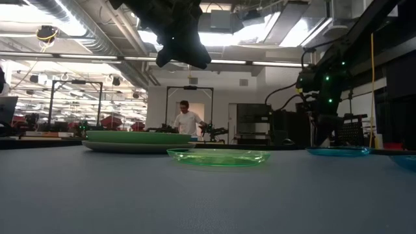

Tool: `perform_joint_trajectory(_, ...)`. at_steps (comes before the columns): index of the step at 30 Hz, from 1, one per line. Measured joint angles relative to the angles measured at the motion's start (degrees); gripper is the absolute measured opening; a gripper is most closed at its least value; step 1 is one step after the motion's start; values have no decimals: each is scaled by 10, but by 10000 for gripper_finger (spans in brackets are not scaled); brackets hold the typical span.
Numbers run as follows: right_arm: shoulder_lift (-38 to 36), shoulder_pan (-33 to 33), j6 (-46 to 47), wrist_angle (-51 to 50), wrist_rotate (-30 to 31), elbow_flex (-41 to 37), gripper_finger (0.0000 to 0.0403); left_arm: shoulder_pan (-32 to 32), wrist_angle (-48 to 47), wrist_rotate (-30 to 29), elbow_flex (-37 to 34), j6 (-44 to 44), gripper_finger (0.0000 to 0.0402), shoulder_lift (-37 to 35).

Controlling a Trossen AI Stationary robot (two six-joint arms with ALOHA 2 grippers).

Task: Stack plastic plates
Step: Stack the top blue plate on top of the light green plate

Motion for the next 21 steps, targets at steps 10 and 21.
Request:
perform_joint_trajectory(10,11,0,33,29,20,0,92,-1,-1,0,0,0,83,0)
perform_joint_trajectory(21,30,1,34,30,18,0,92,-1,-1,0,0,0,83,0)
